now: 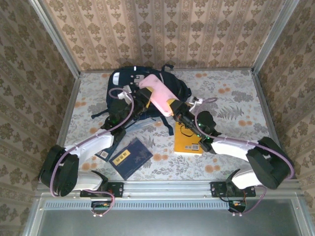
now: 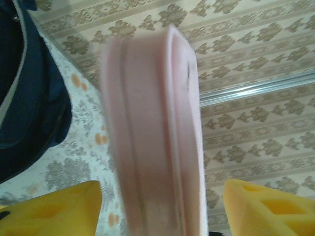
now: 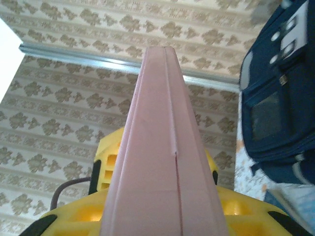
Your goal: Pack the student bag
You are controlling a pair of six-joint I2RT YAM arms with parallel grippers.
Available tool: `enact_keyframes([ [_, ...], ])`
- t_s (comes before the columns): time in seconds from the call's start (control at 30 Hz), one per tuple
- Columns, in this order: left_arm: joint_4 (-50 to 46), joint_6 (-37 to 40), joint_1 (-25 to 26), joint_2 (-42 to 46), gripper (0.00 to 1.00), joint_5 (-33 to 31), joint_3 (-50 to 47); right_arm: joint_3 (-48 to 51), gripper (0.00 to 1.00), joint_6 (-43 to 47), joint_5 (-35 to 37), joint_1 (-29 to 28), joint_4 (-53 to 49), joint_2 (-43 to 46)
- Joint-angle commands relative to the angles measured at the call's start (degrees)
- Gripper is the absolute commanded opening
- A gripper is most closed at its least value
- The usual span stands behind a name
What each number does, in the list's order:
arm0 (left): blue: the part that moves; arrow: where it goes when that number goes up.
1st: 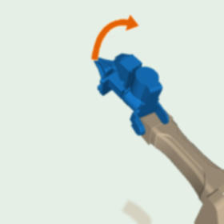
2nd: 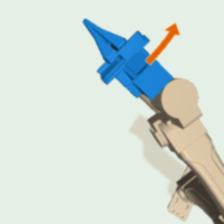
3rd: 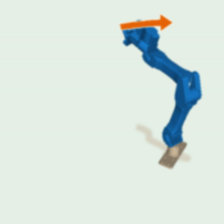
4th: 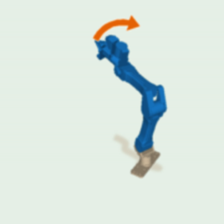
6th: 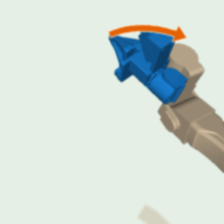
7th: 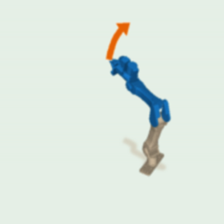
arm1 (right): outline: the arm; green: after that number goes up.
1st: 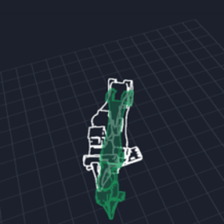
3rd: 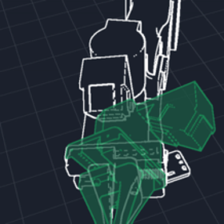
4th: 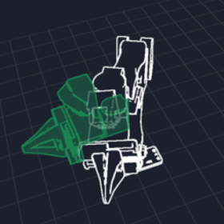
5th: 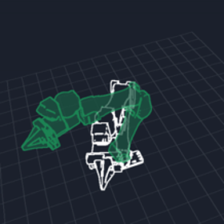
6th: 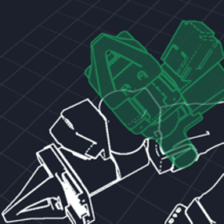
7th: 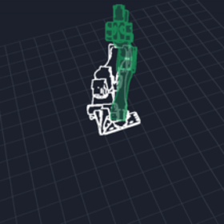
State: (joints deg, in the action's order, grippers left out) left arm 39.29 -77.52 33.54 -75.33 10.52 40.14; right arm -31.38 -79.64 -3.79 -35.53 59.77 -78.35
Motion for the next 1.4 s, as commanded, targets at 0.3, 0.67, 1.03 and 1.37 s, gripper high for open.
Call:
enact_keyframes([
  [0.3,-47.6,37.8,-5.6,-14.3,0.73,7.0,34.3,7.9,0.12,17.9,10.1,11.8,-44.0,34.8],
  [0.67,-67.4,47.0,-9.3,-48.5,0.68,17.1,71.3,12.3,0.13,20.7,4.9,17.4,-53.0,44.9],
  [1.03,-66.1,44.8,-9.6,-61.9,0.58,23.8,84.2,13.6,0.13,21.3,0.8,20.3,-52.4,43.8],
  [1.37,-65.4,40.3,-9.0,-69.1,0.51,25.9,89.8,14.6,0.13,20.3,-2.0,23.4,-51.1,43.1],
])
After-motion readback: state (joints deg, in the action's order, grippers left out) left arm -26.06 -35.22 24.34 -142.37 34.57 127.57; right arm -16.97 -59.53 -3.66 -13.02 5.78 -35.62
